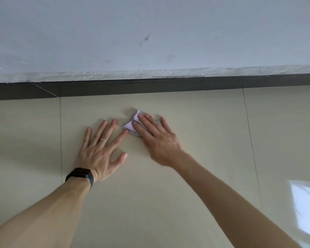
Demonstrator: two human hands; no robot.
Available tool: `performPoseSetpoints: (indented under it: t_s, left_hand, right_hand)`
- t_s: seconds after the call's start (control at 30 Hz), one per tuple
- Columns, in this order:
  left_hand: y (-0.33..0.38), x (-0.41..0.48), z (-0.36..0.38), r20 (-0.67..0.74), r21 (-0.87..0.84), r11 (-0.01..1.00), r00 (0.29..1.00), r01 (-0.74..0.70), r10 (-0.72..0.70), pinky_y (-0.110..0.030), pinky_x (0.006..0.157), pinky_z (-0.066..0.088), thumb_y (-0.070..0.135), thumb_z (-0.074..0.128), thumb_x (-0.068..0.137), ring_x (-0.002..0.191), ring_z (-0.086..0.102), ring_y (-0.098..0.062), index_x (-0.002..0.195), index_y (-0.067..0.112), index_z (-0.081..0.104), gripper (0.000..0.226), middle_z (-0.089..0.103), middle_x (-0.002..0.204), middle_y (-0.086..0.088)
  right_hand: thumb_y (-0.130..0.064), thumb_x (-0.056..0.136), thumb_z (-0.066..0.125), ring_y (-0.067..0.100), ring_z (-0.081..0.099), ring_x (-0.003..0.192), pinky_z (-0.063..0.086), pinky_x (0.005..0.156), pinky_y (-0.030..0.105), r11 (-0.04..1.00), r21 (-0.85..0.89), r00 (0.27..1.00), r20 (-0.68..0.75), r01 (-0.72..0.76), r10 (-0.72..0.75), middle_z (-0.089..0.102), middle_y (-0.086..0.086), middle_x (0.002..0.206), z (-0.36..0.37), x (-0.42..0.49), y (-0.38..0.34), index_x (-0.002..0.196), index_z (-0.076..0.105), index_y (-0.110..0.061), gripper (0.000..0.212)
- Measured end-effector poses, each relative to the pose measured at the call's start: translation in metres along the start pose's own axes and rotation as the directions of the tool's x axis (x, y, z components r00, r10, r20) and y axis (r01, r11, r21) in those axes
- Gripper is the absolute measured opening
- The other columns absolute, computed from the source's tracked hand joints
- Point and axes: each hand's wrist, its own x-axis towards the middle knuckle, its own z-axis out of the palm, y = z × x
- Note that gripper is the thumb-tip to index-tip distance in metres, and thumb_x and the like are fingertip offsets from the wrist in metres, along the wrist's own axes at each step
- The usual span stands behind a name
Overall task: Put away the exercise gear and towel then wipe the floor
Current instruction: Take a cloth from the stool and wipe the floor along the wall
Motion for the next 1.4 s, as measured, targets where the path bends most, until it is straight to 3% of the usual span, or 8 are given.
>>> performPoseSetpoints:
  t_s: [0.1,0.23,0.43,0.57,0.77,1.03,1.27,1.4]
  left_hand:
    - [0.001,0.0,0.0,-0.011,0.004,1.0,1.0,-0.004,0.004,-0.056,0.12,0.008,0.066,0.027,0.089,0.152,0.002,-0.021,0.155,0.041,0.01,0.073,-0.002,0.166,0.003]
    - [0.0,0.0,-0.001,-0.001,-0.002,1.0,1.0,-0.007,0.007,-0.056,0.12,0.005,0.067,0.025,0.091,0.152,-0.003,-0.021,0.155,0.042,0.004,0.072,-0.007,0.165,0.004]
    - [-0.001,0.0,-0.002,-0.025,-0.02,1.0,1.0,-0.011,0.011,-0.056,0.12,0.004,0.065,0.028,0.09,0.152,-0.002,-0.02,0.155,0.042,0.007,0.072,-0.006,0.166,0.004]
    - [-0.001,-0.001,-0.001,-0.022,-0.036,0.999,1.0,-0.007,0.006,-0.057,0.12,0.005,0.065,0.028,0.089,0.152,-0.004,-0.019,0.155,0.044,0.006,0.072,-0.009,0.165,0.005]
    - [0.0,0.0,0.0,-0.026,-0.049,0.999,1.0,0.001,-0.002,-0.057,0.12,0.003,0.064,0.029,0.09,0.152,-0.006,-0.019,0.155,0.044,0.006,0.071,-0.01,0.165,0.006]
    - [-0.001,-0.005,0.0,-0.048,-0.09,0.996,0.999,-0.013,0.008,-0.056,0.12,0.005,0.064,0.031,0.091,0.152,0.002,-0.021,0.154,0.046,0.013,0.068,-0.001,0.166,0.006]
    - [-0.002,-0.006,0.005,-0.042,-0.08,0.997,0.999,0.002,-0.006,-0.056,0.12,0.002,0.067,0.024,0.092,0.152,-0.005,-0.019,0.154,0.047,0.005,0.068,-0.007,0.165,0.007]
    - [0.0,-0.007,0.005,-0.011,-0.039,0.999,1.0,-0.002,0.001,-0.057,0.119,0.0,0.067,0.013,0.093,0.152,-0.006,-0.022,0.155,0.041,0.003,0.069,-0.008,0.165,0.002]
  right_hand:
    - [-0.016,0.096,0.045,0.015,0.022,0.148,0.023,0.117,0.056,0.967,0.004,0.957,-0.14,-0.256,0.254,0.024,0.001,0.163,-0.012,-0.006,0.056,0.156,0.023,-0.026,0.064]
    - [-0.021,0.101,0.033,0.024,0.011,0.152,0.017,0.117,0.061,0.51,0.325,0.495,-0.135,-0.797,0.859,0.013,0.004,0.165,-0.023,-0.032,0.091,0.157,0.019,-0.022,0.058]
    - [-0.014,0.089,0.056,0.02,0.016,0.152,0.028,0.115,0.056,0.984,0.05,0.984,-0.047,-0.171,0.174,0.021,0.001,0.164,0.025,-0.143,-0.047,0.153,0.033,-0.027,0.07]
    - [-0.017,0.093,0.055,0.016,0.02,0.15,0.027,0.117,0.052,0.999,0.001,0.999,-0.018,-0.04,0.04,0.023,-0.002,0.163,0.015,-0.148,-0.014,0.153,0.033,-0.032,0.066]
    - [-0.019,0.101,0.032,0.02,0.009,0.152,0.012,0.12,0.056,0.396,0.446,0.398,-0.096,-0.802,0.913,0.014,0.0,0.165,0.005,-0.097,0.008,0.153,0.029,-0.035,0.055]
    - [-0.012,0.092,0.047,0.019,0.019,0.151,0.027,0.117,0.053,0.984,0.103,0.989,-0.024,-0.142,0.145,0.021,0.0,0.164,0.051,-0.207,-0.117,0.153,0.032,-0.035,0.067]
    - [-0.019,0.103,0.028,0.017,0.0,0.153,0.01,0.12,0.056,0.235,0.405,0.245,-0.029,-0.884,0.969,0.003,-0.003,0.166,0.04,-0.229,-0.053,0.156,0.017,-0.037,0.056]
    - [-0.015,0.095,0.035,0.019,0.0,0.153,0.012,0.12,0.056,0.474,0.32,0.46,-0.124,-0.82,0.879,0.006,-0.002,0.166,0.069,-0.242,-0.132,0.156,0.018,-0.036,0.066]
